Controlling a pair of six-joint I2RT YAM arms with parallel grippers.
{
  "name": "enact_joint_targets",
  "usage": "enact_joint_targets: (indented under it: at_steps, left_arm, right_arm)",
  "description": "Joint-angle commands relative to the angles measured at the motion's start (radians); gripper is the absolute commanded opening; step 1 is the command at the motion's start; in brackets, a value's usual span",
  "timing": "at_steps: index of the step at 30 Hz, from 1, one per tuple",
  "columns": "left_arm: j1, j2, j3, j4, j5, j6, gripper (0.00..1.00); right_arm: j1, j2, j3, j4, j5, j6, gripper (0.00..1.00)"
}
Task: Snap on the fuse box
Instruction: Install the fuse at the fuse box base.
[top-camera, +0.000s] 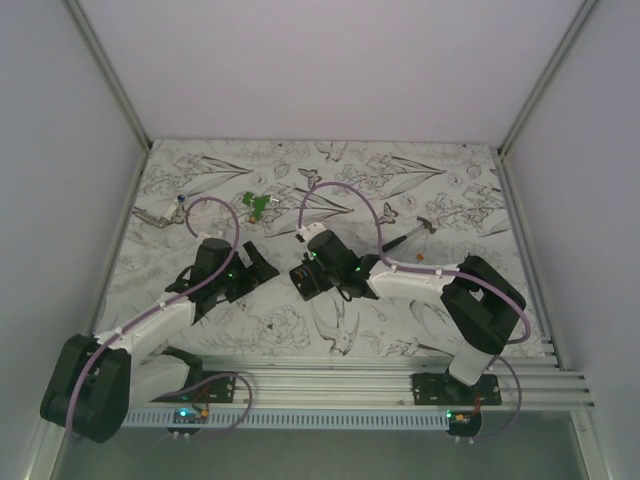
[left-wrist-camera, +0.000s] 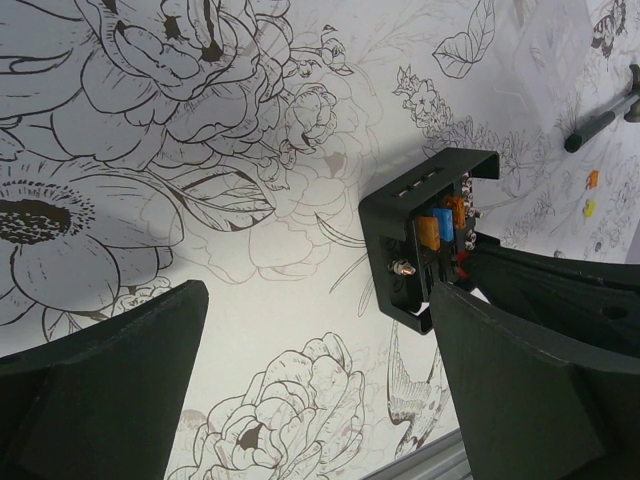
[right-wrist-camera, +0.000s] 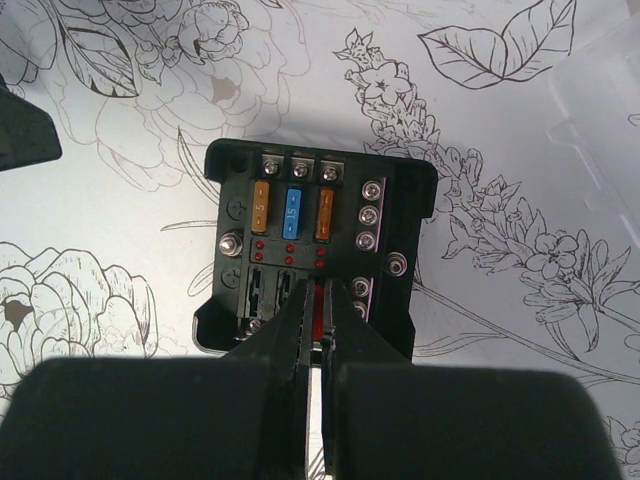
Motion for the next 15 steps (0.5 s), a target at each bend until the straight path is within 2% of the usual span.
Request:
enact_joint_targets:
  at_steps: [1,15]
  left_arm:
    - [0.009,-0.015,-0.011,-0.021,0.001,0.002,1.00]
    - [0.010,-0.007,-0.007,-0.020,0.002,0.000,1.00]
  right_arm:
    - [0.016,-0.034,0.006,0.025,0.018,-0.016,0.00]
    - [0.018,-0.005,0.009,0.030,0.044,-0.025,0.00]
